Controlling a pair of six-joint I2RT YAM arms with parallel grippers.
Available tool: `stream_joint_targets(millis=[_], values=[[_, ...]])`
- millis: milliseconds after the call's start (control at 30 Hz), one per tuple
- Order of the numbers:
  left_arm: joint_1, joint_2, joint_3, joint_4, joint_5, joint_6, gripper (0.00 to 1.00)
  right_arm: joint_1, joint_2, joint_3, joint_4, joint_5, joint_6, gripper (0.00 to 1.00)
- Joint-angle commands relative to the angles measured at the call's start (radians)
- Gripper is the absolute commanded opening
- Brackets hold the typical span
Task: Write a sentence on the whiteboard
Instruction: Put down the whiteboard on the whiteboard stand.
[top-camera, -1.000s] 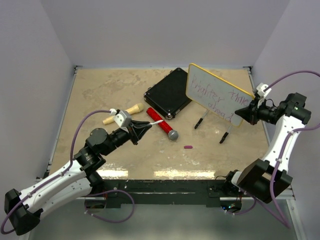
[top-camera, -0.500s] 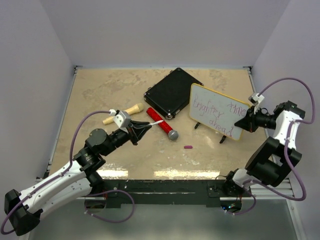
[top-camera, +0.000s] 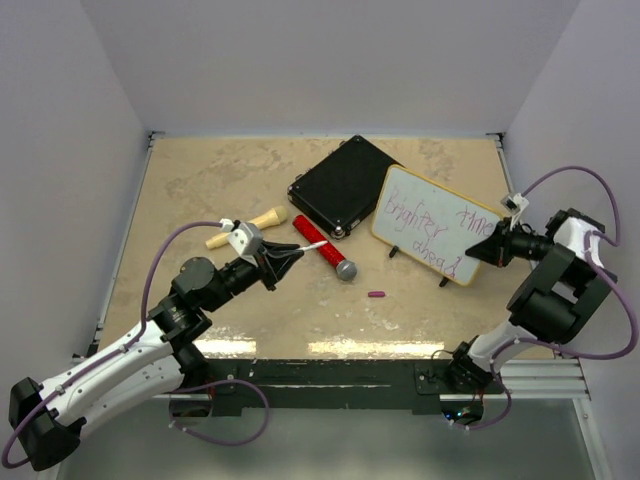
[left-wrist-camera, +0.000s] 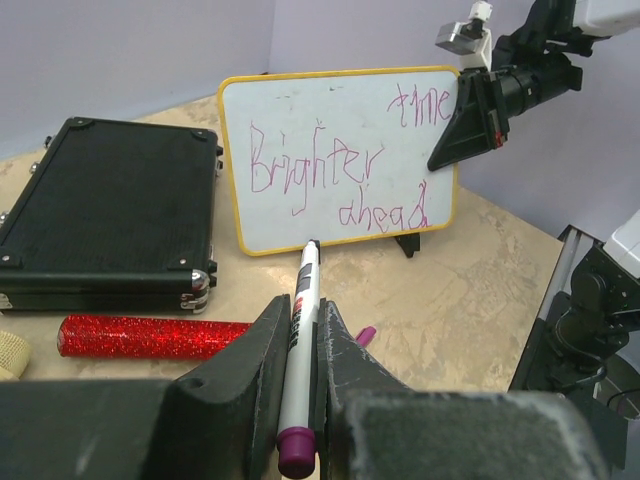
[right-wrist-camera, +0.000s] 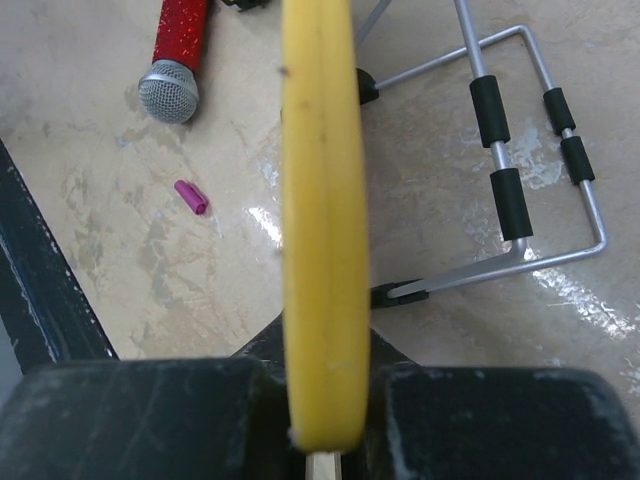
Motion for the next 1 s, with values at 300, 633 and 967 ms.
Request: stream_joint_targets(millis=[300,633,967], values=[[0.002,0.001,0.003,0.041,0.008,0.024,0.00,-0.032,0.217,0.186,-0.019,0.110,-0.218,0.07],[0.002,0.017,0.006,0.041,0.008,0.024,0.00,-0.031,0.226,0.251,-0.018,0.127,-0.207,0.10],[0.002,0.021,0.008,0.040,0.005,0.027,0.00,-0.028,0.258,0.202,-0.012,0.169,-0.256,0.16]])
